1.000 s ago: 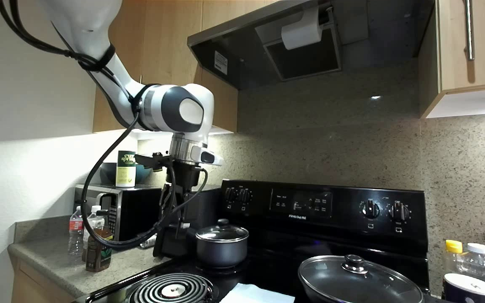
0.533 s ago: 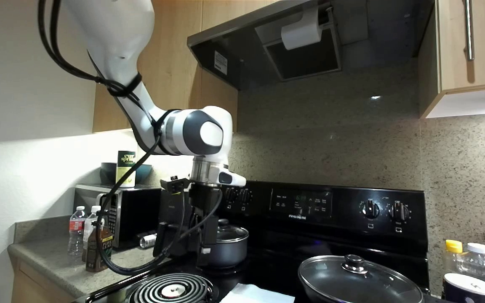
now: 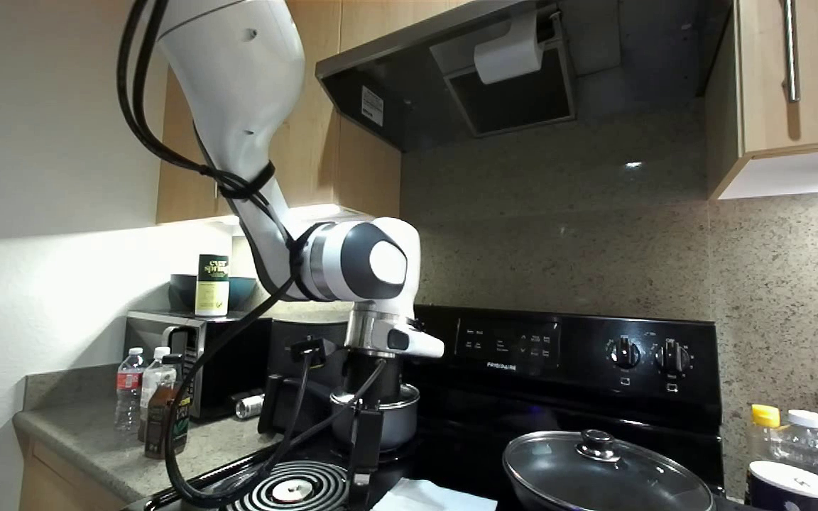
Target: Wipe the pot with the paper towel
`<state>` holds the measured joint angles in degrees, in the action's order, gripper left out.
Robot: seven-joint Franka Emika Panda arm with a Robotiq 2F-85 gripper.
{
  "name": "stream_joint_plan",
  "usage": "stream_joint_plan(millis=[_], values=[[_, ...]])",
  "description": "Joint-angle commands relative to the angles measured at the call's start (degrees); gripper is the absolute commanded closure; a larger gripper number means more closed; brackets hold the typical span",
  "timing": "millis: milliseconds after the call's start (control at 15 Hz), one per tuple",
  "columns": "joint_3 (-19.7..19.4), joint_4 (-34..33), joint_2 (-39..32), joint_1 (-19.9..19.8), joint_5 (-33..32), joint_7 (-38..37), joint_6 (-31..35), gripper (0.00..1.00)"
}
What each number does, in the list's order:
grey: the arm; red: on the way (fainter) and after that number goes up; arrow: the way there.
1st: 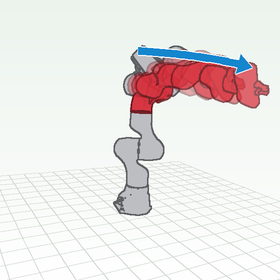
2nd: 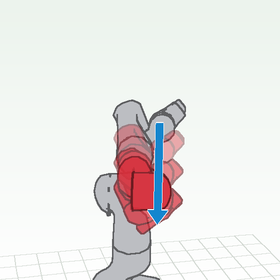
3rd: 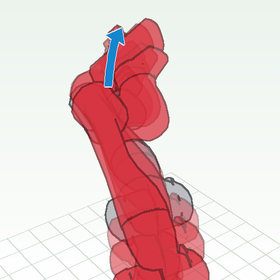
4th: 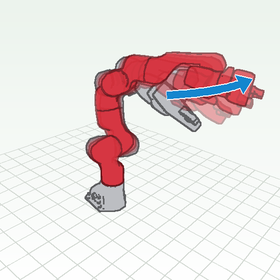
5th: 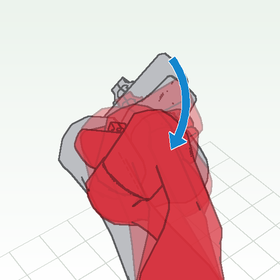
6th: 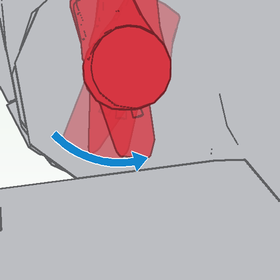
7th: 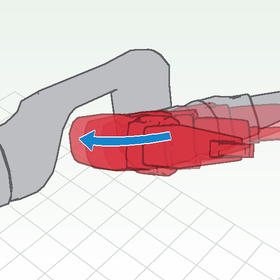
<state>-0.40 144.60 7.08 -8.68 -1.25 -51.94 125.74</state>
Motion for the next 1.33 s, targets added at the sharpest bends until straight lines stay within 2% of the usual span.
stream_joint_plan(millis=[0,200,333,400,600,667,933,1133,1267], values=[[-1.9,0.7,-3.2,0.0,-0.4,-2.9,2.9,0.00],[-3.6,-0.3,-6.9,0.2,0.1,-1.4,5.2,0.00],[-4.0,-1.1,-7.5,0.9,1.9,2.5,5.4,0.00],[-4.2,-0.4,-6.5,0.9,0.2,-0.3,4.3,0.00],[-4.3,-1.2,-7.5,1.4,0.5,0.3,4.5,0.00],[-4.6,-2.1,-9.6,1.3,-1.4,-3.1,6.6,0.00],[-6.6,-4.7,-14.3,1.0,-5.8,-8.0,12.2,0.00],[-8.4,-8.1,-18.2,1.7,-6.0,-8.8,14.1,0.00],[-9.1,-10.1,-20.2,2.2,-5.5,-8.7,14.2,0.05]])
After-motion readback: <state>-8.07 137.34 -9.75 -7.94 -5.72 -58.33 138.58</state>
